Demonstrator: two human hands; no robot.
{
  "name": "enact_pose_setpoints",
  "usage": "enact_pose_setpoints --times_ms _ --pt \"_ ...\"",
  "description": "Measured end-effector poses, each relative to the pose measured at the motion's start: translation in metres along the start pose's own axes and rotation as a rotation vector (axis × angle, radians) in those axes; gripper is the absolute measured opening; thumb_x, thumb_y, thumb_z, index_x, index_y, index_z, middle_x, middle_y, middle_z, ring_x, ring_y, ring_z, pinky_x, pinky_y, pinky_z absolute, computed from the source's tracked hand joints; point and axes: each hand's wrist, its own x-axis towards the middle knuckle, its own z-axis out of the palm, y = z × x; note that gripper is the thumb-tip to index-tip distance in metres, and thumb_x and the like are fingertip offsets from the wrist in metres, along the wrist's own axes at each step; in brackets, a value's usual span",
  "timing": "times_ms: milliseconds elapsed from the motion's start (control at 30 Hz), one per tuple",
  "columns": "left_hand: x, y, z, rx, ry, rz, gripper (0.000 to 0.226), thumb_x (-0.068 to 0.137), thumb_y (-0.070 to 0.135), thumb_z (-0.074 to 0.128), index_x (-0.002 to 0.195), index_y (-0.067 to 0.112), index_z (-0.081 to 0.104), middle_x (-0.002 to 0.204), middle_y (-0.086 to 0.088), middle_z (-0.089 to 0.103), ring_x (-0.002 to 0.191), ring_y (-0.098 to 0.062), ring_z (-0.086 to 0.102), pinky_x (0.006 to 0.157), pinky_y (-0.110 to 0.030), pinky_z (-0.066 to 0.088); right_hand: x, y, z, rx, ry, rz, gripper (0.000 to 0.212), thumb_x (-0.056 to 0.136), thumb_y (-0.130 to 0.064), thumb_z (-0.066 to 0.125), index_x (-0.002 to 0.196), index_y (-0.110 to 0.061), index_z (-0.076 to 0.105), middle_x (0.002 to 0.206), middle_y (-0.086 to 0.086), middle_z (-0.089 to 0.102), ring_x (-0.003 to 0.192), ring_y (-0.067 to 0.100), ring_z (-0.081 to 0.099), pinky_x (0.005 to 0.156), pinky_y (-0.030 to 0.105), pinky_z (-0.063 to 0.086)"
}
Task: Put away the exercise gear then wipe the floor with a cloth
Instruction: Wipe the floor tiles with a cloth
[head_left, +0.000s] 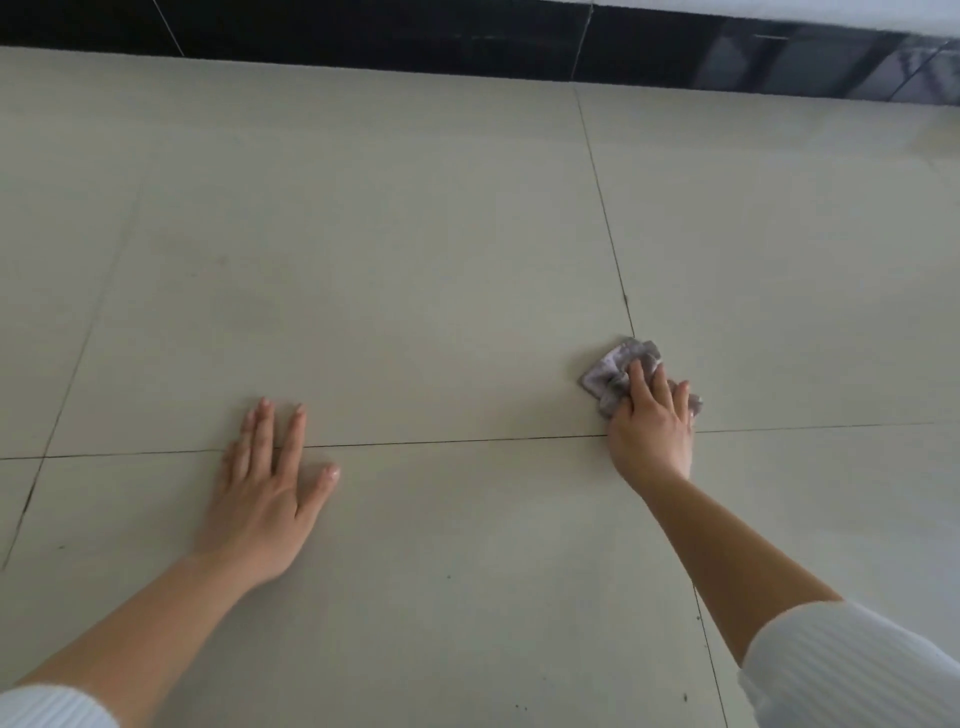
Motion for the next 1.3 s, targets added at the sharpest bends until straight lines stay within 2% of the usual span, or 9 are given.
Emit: enact_pose_setpoints --times_ms 133,233,433,533,700,833,967,1100,1300 --pt "0.002 0.001 0.006 -0.017 0.028 -0.004 0.093 0.075 0.076 -0.011 0.148 0.018 -0.009 0.158 -0.008 -0.014 0.145 -0.020 -0.014 0.116 -0.038 -0.005 -0.044 -0.064 0.037 -0.020 -0.066 -0.315 0.053 0.099 -0.023 0.031 0.151 -0.028 0.019 0.160 -0.002 0.009 0.147 0.029 -0.002 0.117 0.034 -0.006" --pt "0.001 -0.001 0.008 -0.018 0.062 0.000 0.094 0.078 0.075 -0.012 0.150 0.018 0.002 0.159 -0.012 -0.001 0.147 -0.024 -0.003 0.116 -0.041 0.003 -0.082 -0.084 0.056 -0.073 -0.134 -0.631 0.055 0.088 -0.027 0.035 0.143 -0.022 0.042 0.152 0.004 0.035 0.141 0.039 0.024 0.114 0.046 0.008" --pt "0.005 -0.003 0.007 -0.037 0.106 -0.004 0.077 0.089 0.061 0.007 0.151 0.016 0.018 0.158 -0.014 0.008 0.146 -0.029 0.010 0.115 -0.047 0.013 -0.067 -0.053 0.046 -0.282 -0.250 -1.143 0.047 0.092 -0.033 0.037 0.137 -0.027 0.050 0.146 -0.002 0.045 0.137 0.028 0.038 0.111 0.047 0.028" --pt "0.009 -0.018 0.001 -0.074 0.150 -0.148 0.083 0.084 0.062 0.006 0.152 0.015 0.011 0.159 -0.016 -0.002 0.146 -0.030 -0.001 0.117 -0.044 0.004 -0.022 -0.029 0.026 -0.370 -0.157 -0.978 0.051 0.096 -0.039 0.029 0.145 -0.029 0.036 0.151 -0.005 0.036 0.141 0.023 0.030 0.112 0.042 0.034" --pt "0.013 -0.027 0.003 -0.104 0.126 -0.246 0.090 0.079 0.069 0.004 0.152 0.018 -0.002 0.158 -0.014 -0.012 0.146 -0.025 -0.013 0.117 -0.041 -0.002 0.035 -0.021 -0.001 -0.179 -0.074 -0.246 0.052 0.102 -0.038 0.016 0.153 -0.031 0.004 0.161 -0.007 -0.001 0.147 0.019 -0.007 0.120 0.035 0.004" --pt "0.014 -0.028 0.006 -0.080 0.152 -0.248 0.091 0.078 0.071 0.002 0.152 0.018 0.002 0.158 -0.015 -0.007 0.146 -0.025 -0.010 0.117 -0.041 -0.001 0.036 -0.065 0.021 -0.115 -0.028 -0.115 0.058 0.100 -0.023 0.027 0.153 -0.026 0.006 0.161 0.000 0.000 0.147 0.030 -0.006 0.119 0.042 -0.001" --pt "0.014 -0.027 0.004 -0.093 0.158 -0.243 0.090 0.078 0.071 0.002 0.152 0.020 0.001 0.159 -0.014 -0.008 0.146 -0.024 -0.011 0.117 -0.041 -0.001 0.000 -0.114 0.052 -0.103 -0.065 -0.405 0.057 0.097 -0.020 0.038 0.152 -0.022 0.020 0.160 0.004 0.011 0.146 0.035 0.002 0.118 0.042 0.002" --pt "0.014 -0.028 0.004 -0.114 0.191 -0.232 0.084 0.082 0.065 0.005 0.152 0.018 0.009 0.159 -0.016 0.000 0.147 -0.028 -0.003 0.117 -0.044 0.004 -0.061 -0.142 0.075 -0.185 -0.153 -0.809 0.056 0.083 -0.025 0.045 0.138 -0.016 0.050 0.146 0.009 0.045 0.134 0.044 0.036 0.110 0.055 0.028" --pt "0.017 -0.026 0.002 -0.179 0.317 -0.263 0.064 0.090 0.047 0.021 0.144 0.015 0.034 0.154 -0.017 0.023 0.142 -0.033 0.019 0.111 -0.050 0.020 -0.090 -0.120 0.079 -0.300 -0.253 -1.319 0.062 0.083 -0.031 0.065 0.141 -0.025 0.044 0.149 -0.001 0.041 0.140 0.029 0.031 0.113 0.047 0.026"
